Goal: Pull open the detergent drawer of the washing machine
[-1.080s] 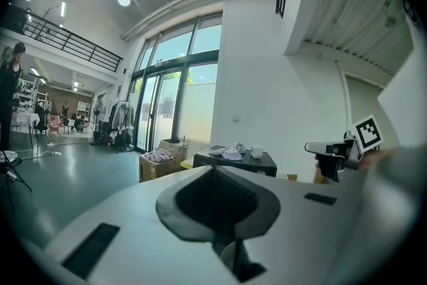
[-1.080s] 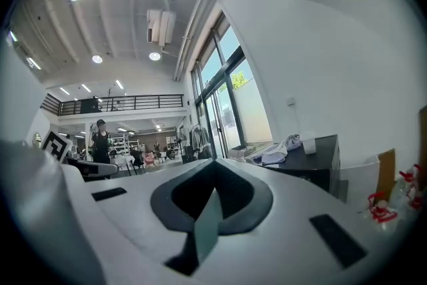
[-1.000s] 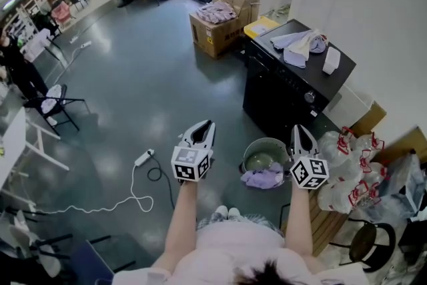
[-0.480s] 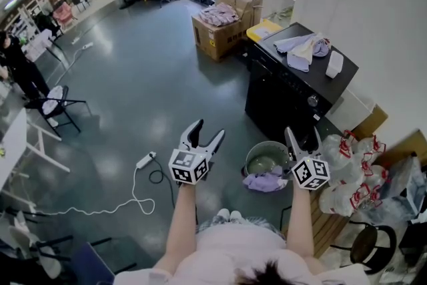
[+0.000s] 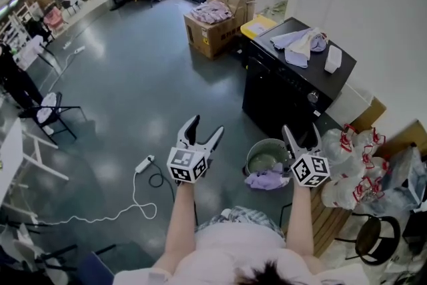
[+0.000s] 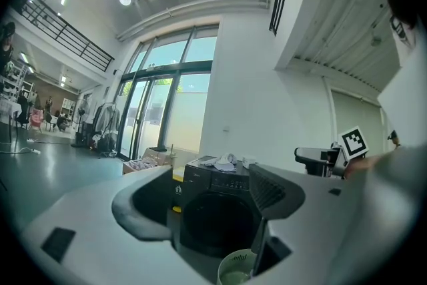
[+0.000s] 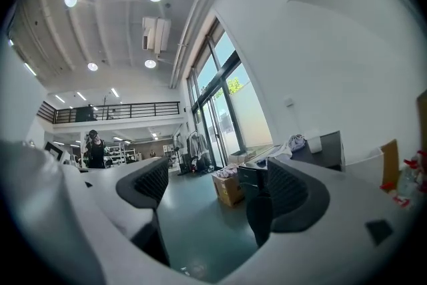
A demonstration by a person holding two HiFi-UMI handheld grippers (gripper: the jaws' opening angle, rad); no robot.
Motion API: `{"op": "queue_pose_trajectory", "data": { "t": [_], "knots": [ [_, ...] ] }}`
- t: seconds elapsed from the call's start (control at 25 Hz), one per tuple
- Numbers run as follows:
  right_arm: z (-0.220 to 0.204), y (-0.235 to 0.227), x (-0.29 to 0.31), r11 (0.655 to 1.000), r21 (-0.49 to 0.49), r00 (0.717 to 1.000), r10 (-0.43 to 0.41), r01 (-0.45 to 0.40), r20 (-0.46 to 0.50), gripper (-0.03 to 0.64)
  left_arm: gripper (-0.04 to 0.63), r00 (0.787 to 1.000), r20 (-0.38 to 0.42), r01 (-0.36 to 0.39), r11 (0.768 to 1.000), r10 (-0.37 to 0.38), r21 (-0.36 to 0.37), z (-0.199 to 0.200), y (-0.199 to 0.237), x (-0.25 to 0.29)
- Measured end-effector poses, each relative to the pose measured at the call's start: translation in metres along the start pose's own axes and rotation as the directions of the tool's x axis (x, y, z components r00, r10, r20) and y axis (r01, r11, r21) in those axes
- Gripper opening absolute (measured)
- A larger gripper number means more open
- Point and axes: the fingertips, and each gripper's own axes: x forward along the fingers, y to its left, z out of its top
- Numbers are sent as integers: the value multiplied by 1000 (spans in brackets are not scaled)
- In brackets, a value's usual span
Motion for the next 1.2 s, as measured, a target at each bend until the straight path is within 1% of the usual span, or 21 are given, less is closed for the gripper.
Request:
{"op": "queue_pose_trajectory", "data": {
  "t": [0.2, 0.44, 0.6, 0.72, 0.92, 1.08, 1.2],
  "knots": [
    [-10, -9, 5, 999, 6, 999, -43, 43, -12, 456, 345, 1000, -17, 23, 1000, -23, -1, -5, 11, 14],
    [-16, -14, 26, 998, 5, 998, -65, 65, -26, 456, 345, 998, -34, 53, 999, -53, -4, -6, 23, 37],
    [-23, -21, 54, 997, 8, 997, -74, 74, -30, 455, 345, 996, -58, 69, 998, -68, 5, -15, 40, 61],
    [-29, -30, 81, 997, 8, 996, -79, 79, -33, 454, 345, 996, -55, 69, 998, -69, 0, -16, 57, 82],
    [-35, -50, 142, 994, -10, 994, -106, 106, 2, 454, 345, 995, -40, 97, 995, -96, 24, -17, 94, 135],
    [-33, -73, 208, 991, 2, 991, -134, 134, 3, 454, 345, 991, -54, 124, 992, -122, 27, -10, 125, 203],
    [-26, -88, 255, 987, 12, 987, -158, 158, 3, 454, 345, 985, -70, 161, 986, -158, 40, 2, 143, 253]
  ]
}}
